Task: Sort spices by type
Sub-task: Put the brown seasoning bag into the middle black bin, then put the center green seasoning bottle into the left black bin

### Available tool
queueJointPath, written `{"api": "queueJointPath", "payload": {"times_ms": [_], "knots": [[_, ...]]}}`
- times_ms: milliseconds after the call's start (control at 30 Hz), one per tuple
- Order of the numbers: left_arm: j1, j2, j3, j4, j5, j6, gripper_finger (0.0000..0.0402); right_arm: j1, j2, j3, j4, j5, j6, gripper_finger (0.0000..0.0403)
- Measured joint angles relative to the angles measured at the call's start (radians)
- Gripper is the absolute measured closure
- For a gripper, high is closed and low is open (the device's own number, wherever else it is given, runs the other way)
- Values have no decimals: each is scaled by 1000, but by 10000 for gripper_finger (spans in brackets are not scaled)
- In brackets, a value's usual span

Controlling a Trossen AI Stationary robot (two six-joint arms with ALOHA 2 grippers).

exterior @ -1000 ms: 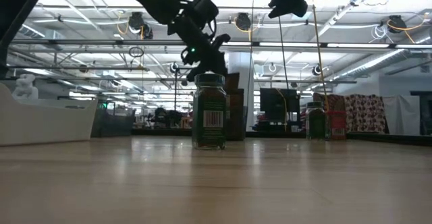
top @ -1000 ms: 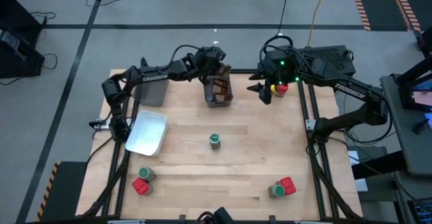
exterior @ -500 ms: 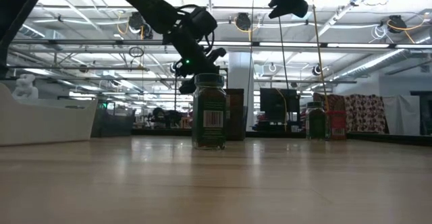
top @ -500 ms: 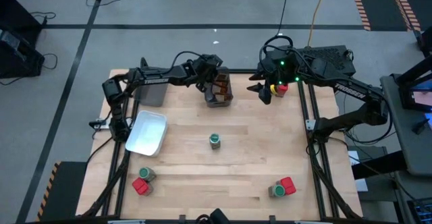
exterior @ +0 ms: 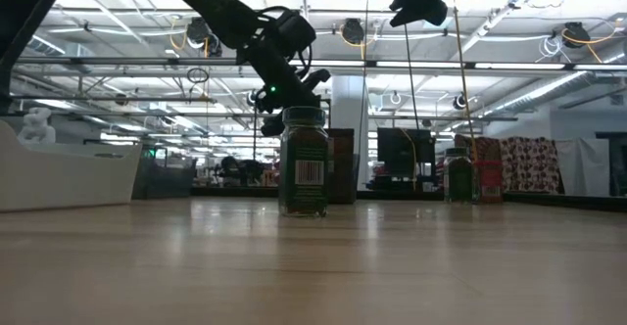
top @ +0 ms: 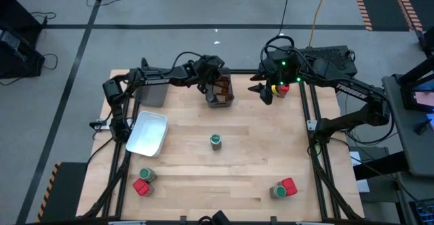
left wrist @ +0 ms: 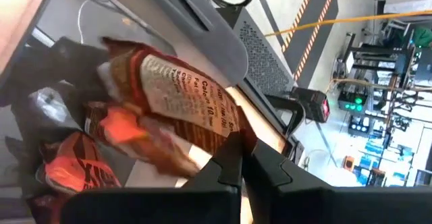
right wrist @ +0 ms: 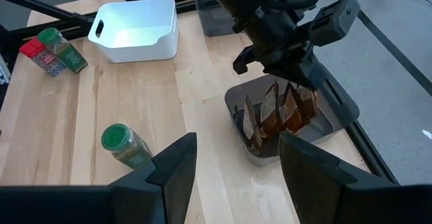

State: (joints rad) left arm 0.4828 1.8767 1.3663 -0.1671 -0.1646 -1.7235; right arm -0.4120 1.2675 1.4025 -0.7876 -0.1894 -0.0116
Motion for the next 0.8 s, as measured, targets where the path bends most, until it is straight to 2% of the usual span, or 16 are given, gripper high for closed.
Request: {"api": "queueJointPath", "payload": {"times_ms": [400, 600, 800], "knots": [[0, 0, 0, -7, 4, 1, 305, 2, 0, 0, 0, 0, 0, 211], [0, 0, 0, -6, 4, 13, 295, 2, 0, 0, -1, 0, 0, 211], [1, -18, 0, 39, 15, 212, 295, 2, 0, 0, -2, 0, 0, 211]]}}
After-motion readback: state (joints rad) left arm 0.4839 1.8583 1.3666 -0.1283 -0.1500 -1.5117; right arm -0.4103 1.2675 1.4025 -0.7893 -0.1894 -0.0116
